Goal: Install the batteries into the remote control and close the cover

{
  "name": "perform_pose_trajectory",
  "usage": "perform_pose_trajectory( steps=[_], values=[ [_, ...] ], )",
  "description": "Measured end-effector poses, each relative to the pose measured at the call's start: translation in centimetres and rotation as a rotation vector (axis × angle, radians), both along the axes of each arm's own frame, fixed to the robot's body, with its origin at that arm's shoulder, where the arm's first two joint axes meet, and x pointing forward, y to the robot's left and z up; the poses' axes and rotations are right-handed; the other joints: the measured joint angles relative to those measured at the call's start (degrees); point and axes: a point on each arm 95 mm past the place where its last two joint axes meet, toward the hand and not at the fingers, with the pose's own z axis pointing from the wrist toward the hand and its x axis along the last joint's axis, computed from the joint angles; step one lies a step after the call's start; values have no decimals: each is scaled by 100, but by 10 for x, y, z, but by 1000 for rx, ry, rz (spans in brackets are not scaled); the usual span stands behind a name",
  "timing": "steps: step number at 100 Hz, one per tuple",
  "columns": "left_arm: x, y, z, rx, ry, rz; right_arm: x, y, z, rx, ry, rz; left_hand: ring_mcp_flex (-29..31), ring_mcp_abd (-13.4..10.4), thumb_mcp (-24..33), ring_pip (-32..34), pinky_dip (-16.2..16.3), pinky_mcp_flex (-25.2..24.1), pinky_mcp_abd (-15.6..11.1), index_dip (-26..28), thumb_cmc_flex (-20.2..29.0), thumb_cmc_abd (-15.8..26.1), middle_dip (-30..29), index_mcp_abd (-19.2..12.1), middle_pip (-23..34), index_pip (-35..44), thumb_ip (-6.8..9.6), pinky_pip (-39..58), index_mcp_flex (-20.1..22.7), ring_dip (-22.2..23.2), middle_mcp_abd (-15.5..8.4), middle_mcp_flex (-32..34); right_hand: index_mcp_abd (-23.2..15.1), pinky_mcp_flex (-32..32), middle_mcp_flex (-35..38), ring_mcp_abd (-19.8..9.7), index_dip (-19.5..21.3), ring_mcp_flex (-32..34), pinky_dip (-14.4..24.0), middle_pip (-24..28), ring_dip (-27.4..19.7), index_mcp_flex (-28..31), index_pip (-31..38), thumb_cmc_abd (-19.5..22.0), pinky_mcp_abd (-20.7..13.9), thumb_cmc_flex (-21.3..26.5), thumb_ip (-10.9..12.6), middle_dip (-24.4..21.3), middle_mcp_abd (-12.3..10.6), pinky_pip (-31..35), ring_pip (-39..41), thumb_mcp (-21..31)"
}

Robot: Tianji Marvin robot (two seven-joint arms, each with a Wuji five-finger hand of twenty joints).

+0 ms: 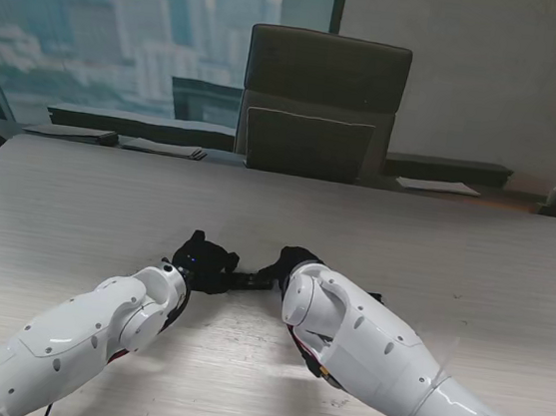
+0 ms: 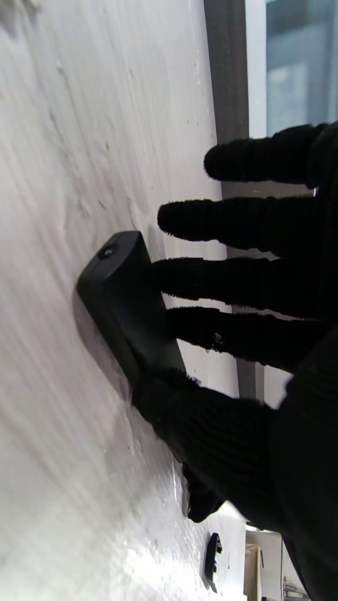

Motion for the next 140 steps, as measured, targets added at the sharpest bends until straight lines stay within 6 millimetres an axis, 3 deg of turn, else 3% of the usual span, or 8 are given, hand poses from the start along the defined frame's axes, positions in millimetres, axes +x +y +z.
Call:
perform_pose_trajectory(
  steps=[10,19,33,42,67,91,113,140],
  values=[
    [0,1,0,8,-9,2,-4,-4,1,24,-22,-3,0,0,321,0,0,0,0,2,-293,-4,-11,-134,-73,-227,0,0,39,0,-154,36,-1,-113,-79,2,-100,-74,-54,-175,0,-13,-351,0,-10,0,0,-83,7,-147,-137,0],
    [1,4,1,21,-29,11,-10,-6,3,17,-46,18,-102,0,822,-43,0,0,0,0,-646,10,-263,-266,-683,-504,10,0,102,0,-281,-177,-2,-179,-94,2,-229,-156,-224,-283,-73,-158,-607,0,-98,0,0,-138,8,-469,-338,-54],
    [1,11,6,29,-66,33,-16,-12,3,36,-67,11,-181,0,1317,-113,0,-11,0,134,-971,142,-323,-272,-831,-770,298,0,109,0,-273,-342,-11,-234,-95,5,-370,-158,-276,-284,-79,-231,-985,1,-113,0,0,-142,9,-593,-346,-53],
    [1,13,11,26,-82,36,-19,-14,3,36,-79,13,-181,0,1377,-113,0,-15,0,146,-1147,208,-333,-274,-879,-858,370,0,110,-1,-271,-361,-51,-253,-95,5,-368,-158,-282,-286,-79,-264,-1001,1,-115,0,0,-144,9,-593,-346,-53],
    [4,15,20,34,-103,27,-23,-20,2,46,-92,-3,-312,0,1379,-223,0,-19,0,153,-1209,206,-397,-284,-1026,-1081,371,0,110,-13,-271,-631,-44,-297,-97,5,-379,-162,-339,-290,-80,-263,-1158,1,-117,0,59,-146,10,-669,-358,-52],
    [8,25,31,42,-137,54,-27,-26,15,28,-158,63,-312,0,1381,-223,0,-22,0,153,-1209,206,-398,-288,-1026,-1156,372,0,110,-14,-271,-634,-37,-331,-169,5,-381,-278,-372,-350,-81,-281,-1268,1,-120,4,107,-148,11,-678,-442,-45],
    [8,28,26,28,-130,65,-23,-35,28,-11,-182,125,-398,0,1382,-253,0,-78,0,153,-1209,206,-460,-268,-1121,-1358,372,0,95,-40,-265,-776,-157,-375,-316,5,-444,-338,-396,-365,-81,-557,-1468,-7,-126,12,107,-152,11,-760,-513,-45],
    [4,30,13,6,-115,68,-19,-47,45,-67,-224,167,-734,0,1379,-404,0,-164,0,-71,-1213,271,-567,-57,-1382,-1900,372,-108,-255,-79,-179,-1342,-156,-416,-442,-5,-507,-408,-408,-425,-81,-672,-1607,-77,-140,20,107,-153,11,-806,-613,-42]
  ],
)
